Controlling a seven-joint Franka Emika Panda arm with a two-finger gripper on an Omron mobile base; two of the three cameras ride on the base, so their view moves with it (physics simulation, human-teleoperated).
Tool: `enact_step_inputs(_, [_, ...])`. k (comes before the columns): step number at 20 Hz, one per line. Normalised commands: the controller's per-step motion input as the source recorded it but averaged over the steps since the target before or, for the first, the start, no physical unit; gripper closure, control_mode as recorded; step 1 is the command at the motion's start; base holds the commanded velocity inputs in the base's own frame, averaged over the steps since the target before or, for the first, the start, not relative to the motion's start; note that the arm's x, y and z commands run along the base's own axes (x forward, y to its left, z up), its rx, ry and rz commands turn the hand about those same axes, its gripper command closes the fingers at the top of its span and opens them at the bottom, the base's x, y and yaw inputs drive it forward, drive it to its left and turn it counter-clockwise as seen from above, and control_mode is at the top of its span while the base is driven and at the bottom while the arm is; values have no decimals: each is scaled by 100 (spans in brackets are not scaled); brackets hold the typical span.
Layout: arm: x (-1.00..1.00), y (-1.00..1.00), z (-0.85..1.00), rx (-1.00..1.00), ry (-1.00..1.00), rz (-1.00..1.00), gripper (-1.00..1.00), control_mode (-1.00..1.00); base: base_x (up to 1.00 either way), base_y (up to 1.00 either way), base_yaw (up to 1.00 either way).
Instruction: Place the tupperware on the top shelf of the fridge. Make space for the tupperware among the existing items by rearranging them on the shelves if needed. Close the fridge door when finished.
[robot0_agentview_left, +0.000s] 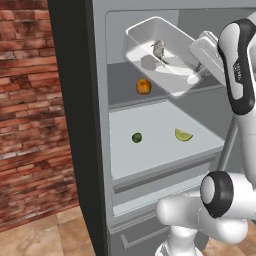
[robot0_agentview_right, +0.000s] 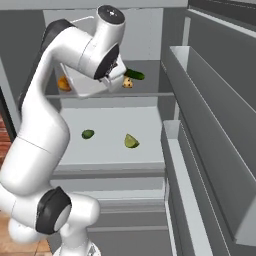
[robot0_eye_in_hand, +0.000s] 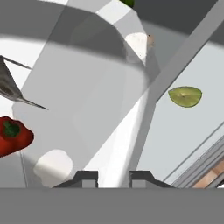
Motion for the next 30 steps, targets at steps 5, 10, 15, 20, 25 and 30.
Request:
enact_step_inputs(5, [62, -2, 7, 2, 0, 0, 100, -100, 0, 0, 0])
enact_step_inputs(10, [56, -2, 2, 10, 0, -4, 100, -100, 0, 0, 0])
enact_step_inputs(15, [46, -7, 17, 15, 0, -4, 100, -100, 0, 0, 0])
enact_step_inputs(20, [52, 0, 6, 9, 0, -2, 100, -100, 0, 0, 0])
enact_step_inputs(25, [58, 11, 0, 0, 0, 0, 100, -100, 0, 0, 0])
enact_step_inputs(30, [50, 24, -1, 0, 0, 0, 100, -100, 0, 0, 0])
